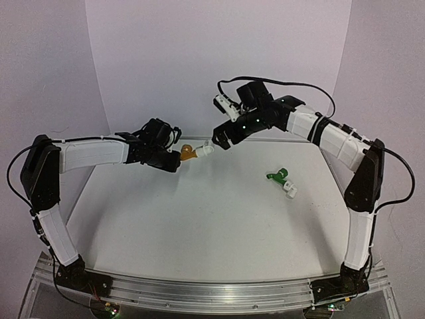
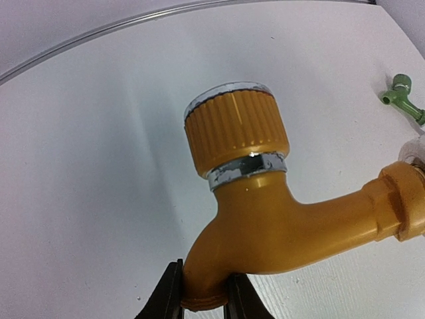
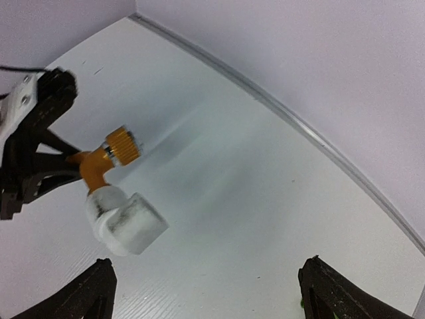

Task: Install the water faucets
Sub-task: Screw the water faucet onto the adaptor.

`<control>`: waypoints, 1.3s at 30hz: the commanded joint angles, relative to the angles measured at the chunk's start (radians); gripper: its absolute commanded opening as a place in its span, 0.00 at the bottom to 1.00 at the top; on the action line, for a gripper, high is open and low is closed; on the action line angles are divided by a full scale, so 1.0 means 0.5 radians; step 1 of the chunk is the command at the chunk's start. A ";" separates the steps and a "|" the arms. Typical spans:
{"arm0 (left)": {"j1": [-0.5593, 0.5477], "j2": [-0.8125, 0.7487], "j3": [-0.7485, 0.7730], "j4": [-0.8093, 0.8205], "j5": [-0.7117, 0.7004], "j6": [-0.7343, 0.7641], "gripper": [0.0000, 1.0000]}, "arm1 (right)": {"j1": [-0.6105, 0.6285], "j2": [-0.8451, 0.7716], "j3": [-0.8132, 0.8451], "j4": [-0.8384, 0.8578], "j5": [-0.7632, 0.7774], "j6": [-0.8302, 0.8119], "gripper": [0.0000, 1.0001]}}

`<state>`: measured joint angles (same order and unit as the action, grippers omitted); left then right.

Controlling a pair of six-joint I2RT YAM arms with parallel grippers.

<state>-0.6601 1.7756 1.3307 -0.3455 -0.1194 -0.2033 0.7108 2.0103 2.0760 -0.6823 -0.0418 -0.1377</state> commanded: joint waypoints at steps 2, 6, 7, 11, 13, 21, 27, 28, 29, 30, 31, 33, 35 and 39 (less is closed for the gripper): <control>0.000 -0.049 0.182 0.032 0.182 -0.015 0.00 | 0.011 -0.352 -0.427 0.219 -0.419 -0.316 0.98; -0.002 -0.038 0.183 0.015 0.334 -0.001 0.00 | 0.033 -0.440 -0.633 0.374 -0.351 -0.501 0.98; -0.002 -0.033 0.183 0.011 0.375 0.002 0.00 | 0.057 -0.443 -0.663 0.380 -0.341 -0.601 0.98; -0.014 0.002 0.211 -0.036 0.490 0.042 0.00 | 0.263 -0.425 -0.815 0.563 0.036 -1.064 0.98; -0.017 0.018 0.222 -0.068 0.510 0.062 0.00 | 0.316 -0.416 -0.884 0.652 0.082 -1.230 0.98; -0.019 0.036 0.201 -0.159 0.665 0.159 0.00 | 0.340 -0.452 -1.118 1.005 -0.012 -1.744 0.95; -0.022 0.023 0.189 -0.177 0.745 0.209 0.00 | 0.336 -0.341 -1.074 0.996 -0.023 -1.858 0.84; -0.021 0.021 0.187 -0.182 0.760 0.215 0.00 | 0.336 -0.326 -1.059 0.988 -0.027 -1.860 0.81; -0.021 0.017 0.184 -0.184 0.770 0.221 0.00 | 0.336 -0.315 -1.051 0.975 -0.030 -1.867 0.78; -0.021 0.014 0.181 -0.186 0.777 0.228 0.00 | 0.336 -0.307 -1.044 0.961 -0.033 -1.875 0.75; -0.021 0.010 0.177 -0.186 0.782 0.234 0.00 | 0.337 -0.301 -1.040 0.950 -0.041 -1.879 0.72; -0.020 0.000 0.169 -0.187 0.789 0.244 0.00 | 0.337 -0.299 -1.050 0.942 -0.042 -1.922 0.71; -0.022 -0.006 0.164 -0.186 0.796 0.250 0.00 | 0.335 -0.296 -1.070 0.938 -0.039 -1.970 0.71; -0.020 -0.011 0.168 -0.190 0.803 0.249 0.00 | 0.334 -0.267 -1.068 0.923 0.007 -2.002 0.63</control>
<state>-0.6704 1.8080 1.3880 -0.4732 0.2479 -0.0970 0.8803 1.8625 1.5185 -0.2280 -0.0473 -1.1079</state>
